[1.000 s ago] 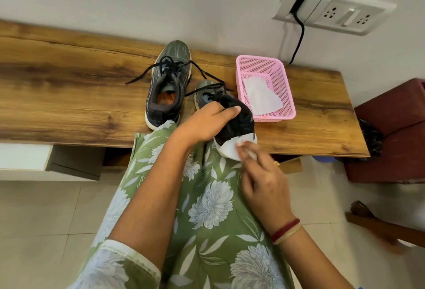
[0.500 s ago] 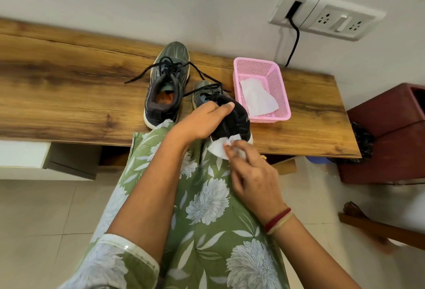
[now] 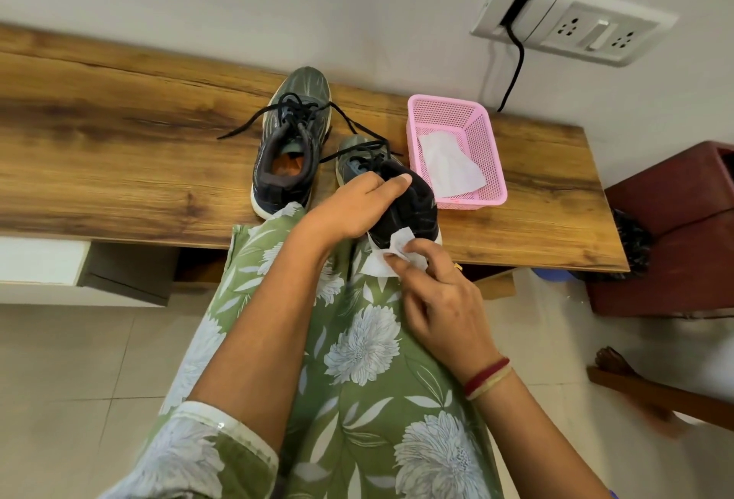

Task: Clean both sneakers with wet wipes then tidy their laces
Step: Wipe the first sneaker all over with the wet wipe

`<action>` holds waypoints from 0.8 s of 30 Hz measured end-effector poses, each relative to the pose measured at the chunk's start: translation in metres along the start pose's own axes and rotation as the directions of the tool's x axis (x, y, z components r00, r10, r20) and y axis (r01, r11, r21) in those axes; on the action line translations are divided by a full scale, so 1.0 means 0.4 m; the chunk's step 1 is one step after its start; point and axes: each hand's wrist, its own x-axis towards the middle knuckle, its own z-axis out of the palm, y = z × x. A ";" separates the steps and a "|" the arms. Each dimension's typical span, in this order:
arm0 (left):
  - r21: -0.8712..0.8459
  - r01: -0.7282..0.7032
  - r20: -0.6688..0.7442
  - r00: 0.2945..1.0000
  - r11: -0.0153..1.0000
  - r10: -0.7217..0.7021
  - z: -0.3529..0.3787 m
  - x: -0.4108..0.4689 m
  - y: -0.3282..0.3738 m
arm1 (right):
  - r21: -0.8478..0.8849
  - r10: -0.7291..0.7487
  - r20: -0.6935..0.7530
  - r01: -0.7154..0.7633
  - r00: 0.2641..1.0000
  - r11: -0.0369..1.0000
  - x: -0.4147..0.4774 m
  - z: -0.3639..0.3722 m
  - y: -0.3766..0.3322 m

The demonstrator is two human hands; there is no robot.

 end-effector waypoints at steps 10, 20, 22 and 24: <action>-0.026 0.022 0.025 0.999 0.999 -0.022 -0.003 -0.006 0.001 | 0.388 0.529 -0.237 -0.420 0.815 0.821 -0.033 -0.044 0.058; -0.043 0.039 0.049 0.998 0.998 -0.037 -0.008 0.002 0.007 | 0.672 0.675 -0.121 -0.441 0.727 0.595 0.056 -0.023 -0.010; -0.050 0.039 0.042 0.998 0.998 -0.037 -0.012 0.002 0.000 | 0.431 0.516 -0.189 -0.401 0.836 0.808 0.039 -0.004 -0.032; -0.050 0.044 0.030 0.999 0.998 -0.042 -0.016 -0.003 -0.003 | 0.247 0.384 -0.200 -0.333 0.902 0.910 0.018 0.008 -0.046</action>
